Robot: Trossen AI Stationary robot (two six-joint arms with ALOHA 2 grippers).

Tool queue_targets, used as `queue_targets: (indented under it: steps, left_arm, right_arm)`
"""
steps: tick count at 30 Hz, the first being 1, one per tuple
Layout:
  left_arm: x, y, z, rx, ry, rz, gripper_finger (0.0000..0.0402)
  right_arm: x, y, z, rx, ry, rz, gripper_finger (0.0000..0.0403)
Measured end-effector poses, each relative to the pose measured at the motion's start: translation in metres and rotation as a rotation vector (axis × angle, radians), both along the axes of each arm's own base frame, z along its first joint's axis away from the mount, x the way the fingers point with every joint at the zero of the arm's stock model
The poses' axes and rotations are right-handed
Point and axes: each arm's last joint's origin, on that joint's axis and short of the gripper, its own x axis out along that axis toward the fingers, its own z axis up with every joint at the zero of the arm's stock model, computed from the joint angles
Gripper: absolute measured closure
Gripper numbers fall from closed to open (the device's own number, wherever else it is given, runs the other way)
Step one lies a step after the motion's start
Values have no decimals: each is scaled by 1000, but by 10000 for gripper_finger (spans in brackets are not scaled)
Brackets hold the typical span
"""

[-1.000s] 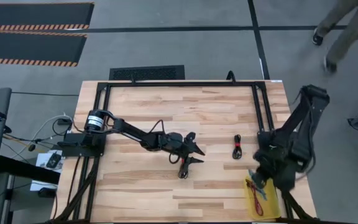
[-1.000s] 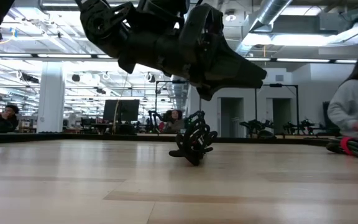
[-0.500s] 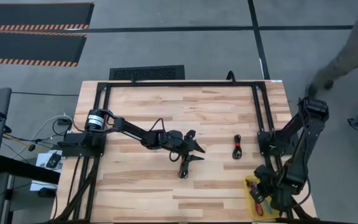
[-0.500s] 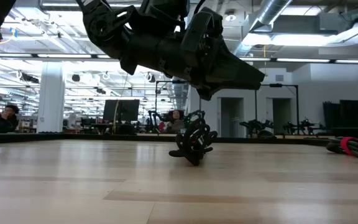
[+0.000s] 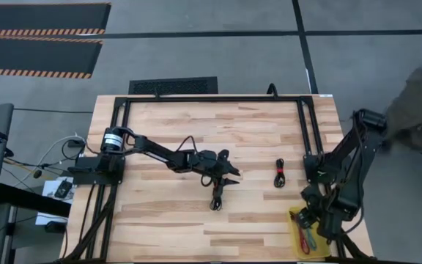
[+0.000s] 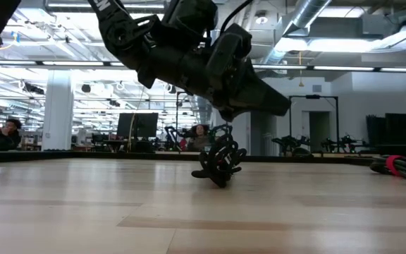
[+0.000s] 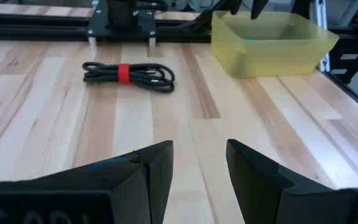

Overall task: Pick and place USB-C Cables
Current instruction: Put the left black charger cable into the yellow bin

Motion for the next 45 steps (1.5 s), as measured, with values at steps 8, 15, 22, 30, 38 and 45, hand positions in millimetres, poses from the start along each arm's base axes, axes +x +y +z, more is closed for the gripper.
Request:
queue_targets:
  steps: [8, 15, 22, 30, 38, 45]
  left_arm:
    - [0, 3, -2, 8, 17, 23, 262]
    - [-1, 1, -4, 10, 45, 29, 262]
    - [-3, -7, 0, 20, 49, 7, 262]
    - [-16, -12, 29, 94, 82, 86, 262]
    - [-34, -24, 29, 173, 268, 218, 262]
    - [-44, -36, 20, 250, 388, 48, 262]
  right_arm:
    - [6, -10, 5, -86, -128, 50, 204]
    - [10, -12, 6, -152, -216, 100, 218]
    - [22, -24, 6, -278, -268, 83, 220]
    - [47, -38, 1, -440, -333, 26, 217]
    - [80, -45, -10, -583, -384, 113, 217]
    - [101, -59, -25, -745, -316, 139, 226]
